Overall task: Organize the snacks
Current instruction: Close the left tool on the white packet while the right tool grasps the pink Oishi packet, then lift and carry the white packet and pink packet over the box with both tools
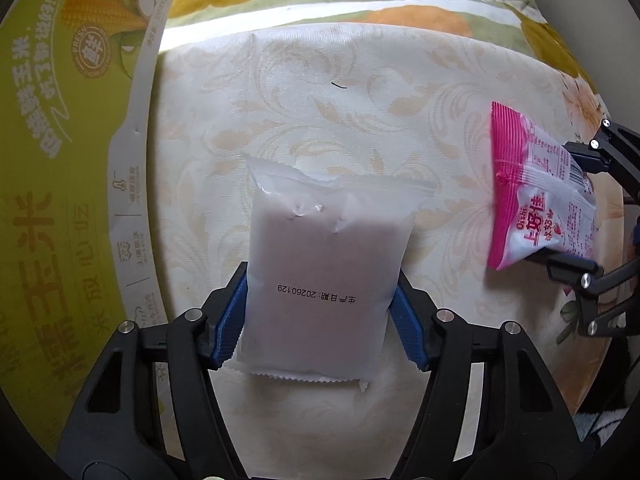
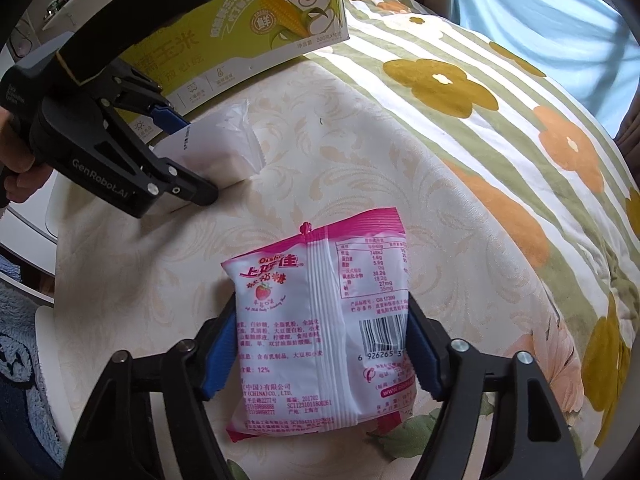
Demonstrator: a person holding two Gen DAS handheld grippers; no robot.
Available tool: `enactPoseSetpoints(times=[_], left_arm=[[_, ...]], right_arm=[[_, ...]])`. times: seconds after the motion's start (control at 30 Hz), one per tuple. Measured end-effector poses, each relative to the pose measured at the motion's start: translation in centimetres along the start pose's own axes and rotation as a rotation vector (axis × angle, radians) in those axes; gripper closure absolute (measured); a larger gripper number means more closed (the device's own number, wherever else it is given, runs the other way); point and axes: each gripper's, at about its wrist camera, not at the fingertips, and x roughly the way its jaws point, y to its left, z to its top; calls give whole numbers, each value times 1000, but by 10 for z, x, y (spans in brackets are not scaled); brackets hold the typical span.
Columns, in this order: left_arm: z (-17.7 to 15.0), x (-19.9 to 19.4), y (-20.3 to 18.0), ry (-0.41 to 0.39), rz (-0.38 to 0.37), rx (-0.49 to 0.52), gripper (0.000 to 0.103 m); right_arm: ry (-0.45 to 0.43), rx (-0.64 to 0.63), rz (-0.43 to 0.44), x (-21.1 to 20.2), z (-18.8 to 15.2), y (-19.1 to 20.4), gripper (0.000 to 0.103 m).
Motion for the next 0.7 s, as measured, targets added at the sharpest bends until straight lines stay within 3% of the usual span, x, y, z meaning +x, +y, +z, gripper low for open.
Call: enactPoseSetpoints(times=[0.17,0.37,0.57,0.7], left_arm=[[-5,-6,-5,-20,-20,8,43],[-4,-24,-3,-76,-60,-13,43],[-10,-79,1,-173,-147,-57,43],[-12,-124,4,-261,-158,-51,43]], right_arm=[[-6,23,-27,-5,2,1,53],[-20,72,-56,-19,8,5,56],[-54,110,-95,-49,22,12,57],[-95,135,-121,-75,38,18,57]])
